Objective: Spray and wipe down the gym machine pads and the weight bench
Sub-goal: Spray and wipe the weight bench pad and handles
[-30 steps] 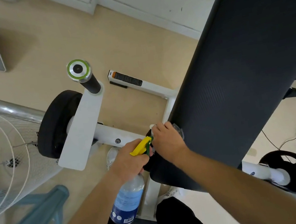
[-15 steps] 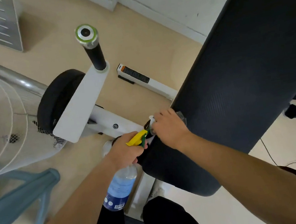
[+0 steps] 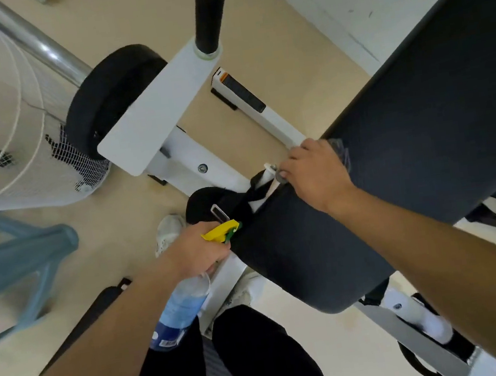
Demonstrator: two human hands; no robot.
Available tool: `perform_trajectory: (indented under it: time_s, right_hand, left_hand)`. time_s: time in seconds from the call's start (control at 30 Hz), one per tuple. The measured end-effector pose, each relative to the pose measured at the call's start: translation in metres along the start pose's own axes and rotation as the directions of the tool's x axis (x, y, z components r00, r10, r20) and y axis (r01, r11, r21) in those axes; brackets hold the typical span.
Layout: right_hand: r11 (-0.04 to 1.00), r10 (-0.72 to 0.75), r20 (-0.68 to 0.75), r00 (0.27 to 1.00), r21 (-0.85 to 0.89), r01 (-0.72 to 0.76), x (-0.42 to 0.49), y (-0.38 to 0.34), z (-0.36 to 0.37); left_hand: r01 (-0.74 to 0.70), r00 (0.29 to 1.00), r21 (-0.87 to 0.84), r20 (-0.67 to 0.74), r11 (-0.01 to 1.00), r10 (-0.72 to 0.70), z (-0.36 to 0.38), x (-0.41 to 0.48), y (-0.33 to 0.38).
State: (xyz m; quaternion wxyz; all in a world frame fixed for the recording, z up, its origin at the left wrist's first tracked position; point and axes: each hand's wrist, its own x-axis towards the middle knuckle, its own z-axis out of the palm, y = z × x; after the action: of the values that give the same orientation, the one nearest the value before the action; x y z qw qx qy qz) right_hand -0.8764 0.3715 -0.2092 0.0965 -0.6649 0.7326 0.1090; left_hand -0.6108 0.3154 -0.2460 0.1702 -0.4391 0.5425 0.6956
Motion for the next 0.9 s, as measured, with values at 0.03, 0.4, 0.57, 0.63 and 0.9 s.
perform_trajectory:
  time_s: [0.03, 0.4, 0.57, 0.63, 0.9]
  right_hand:
    - [0.999, -0.005, 0.038, 0.999, 0.050, 0.003, -0.009, -0.025, 0.016]
    - [0.837, -0.517, 0.323, 0.793, -0.006, 0.548, -0.061, -0.125, 0.073]
    - [0.990, -0.122, 0.103, 0.987, -0.062, 0.129, -0.007, -0.056, 0.018]
    - [0.996, -0.075, 0.116, 0.990, -0.031, 0.079, -0.008, -0.071, 0.025]
    - [0.937, -0.247, 0.504, 0.828, -0.093, 0.336, -0.022, -0.175, 0.097]
  left_hand:
    - [-0.018, 1.000, -0.018, -0.001, 1.000, 0.018, -0.004, -0.003, -0.003]
    - [-0.112, 0.991, -0.064, -0.078, 0.992, 0.107, -0.052, -0.016, -0.023]
    - [-0.128, 0.986, -0.101, -0.119, 0.987, 0.116, -0.028, -0.018, -0.010]
    - [-0.112, 0.989, -0.107, -0.107, 0.988, 0.100, -0.023, -0.018, -0.007]
    - [-0.113, 0.986, -0.099, -0.130, 0.989, 0.100, -0.025, -0.027, -0.012]
